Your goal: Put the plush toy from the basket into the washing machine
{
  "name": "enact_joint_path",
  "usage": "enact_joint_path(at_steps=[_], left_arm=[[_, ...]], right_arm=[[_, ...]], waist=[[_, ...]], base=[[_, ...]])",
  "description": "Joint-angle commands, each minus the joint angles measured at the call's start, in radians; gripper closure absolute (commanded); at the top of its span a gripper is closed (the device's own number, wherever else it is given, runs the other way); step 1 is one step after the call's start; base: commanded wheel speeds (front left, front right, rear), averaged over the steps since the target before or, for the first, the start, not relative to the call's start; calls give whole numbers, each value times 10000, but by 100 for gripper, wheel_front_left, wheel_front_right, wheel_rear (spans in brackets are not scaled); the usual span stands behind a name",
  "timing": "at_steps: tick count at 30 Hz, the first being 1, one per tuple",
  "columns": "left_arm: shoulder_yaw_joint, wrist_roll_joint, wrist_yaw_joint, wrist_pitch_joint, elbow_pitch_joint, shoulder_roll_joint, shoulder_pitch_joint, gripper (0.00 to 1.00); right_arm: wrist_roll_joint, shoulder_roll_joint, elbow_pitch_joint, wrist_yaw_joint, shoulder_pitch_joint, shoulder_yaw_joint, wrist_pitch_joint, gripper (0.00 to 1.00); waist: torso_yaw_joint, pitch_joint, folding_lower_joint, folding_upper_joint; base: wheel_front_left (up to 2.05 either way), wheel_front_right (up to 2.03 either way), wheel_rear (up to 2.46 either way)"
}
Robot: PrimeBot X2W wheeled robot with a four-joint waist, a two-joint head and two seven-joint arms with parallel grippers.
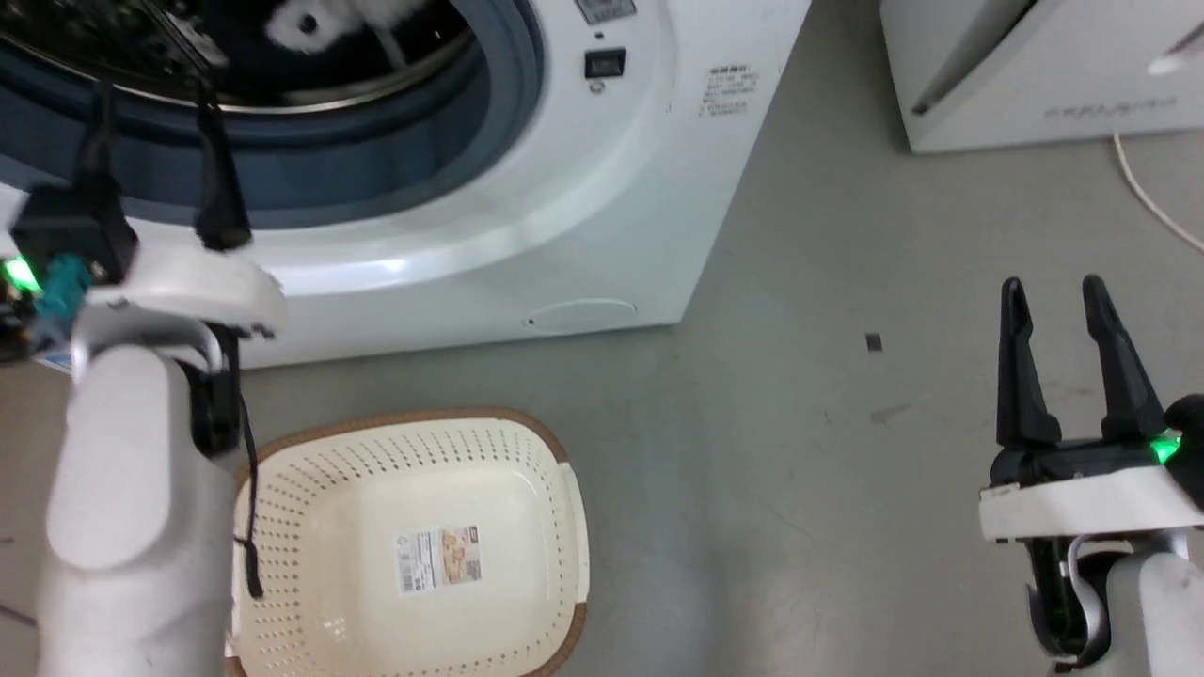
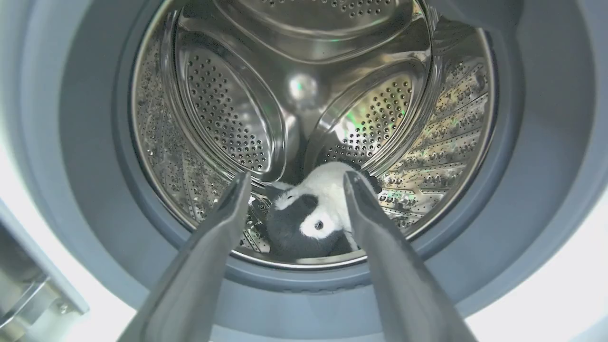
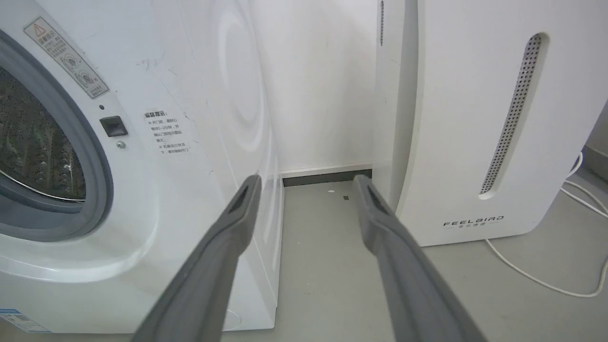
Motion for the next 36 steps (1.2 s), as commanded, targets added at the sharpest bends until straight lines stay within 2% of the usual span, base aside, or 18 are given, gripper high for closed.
enact_joint_path(at_steps=[1,16,27,36], left_arm=[[14,92,-48,-53,-91,-71,237,0],[88,341,-568,-53,-1312,-915,3786,0],[-196,637,-843,-53,-1631,-1233,5387,0],[-206,567,-809,-53,-1896,-1528,5987,0]], right_arm=[[-73,-10,-45,-7,128,-9,-46,0],[-635,-10,-155,-7,1721,-15,-46,0],[-804,-10,-308,-7,2525,-3,-46,0],[-792,-10,-365,-7,2778,-8,-46,0]], waist=[[229,-410,1,0],[1132,-2876,1,0],[1881,-3760,1,0],[2326,-3924,1,0]], base=[[0,0,0],[0,0,0],[0,0,0],[0,0,0]])
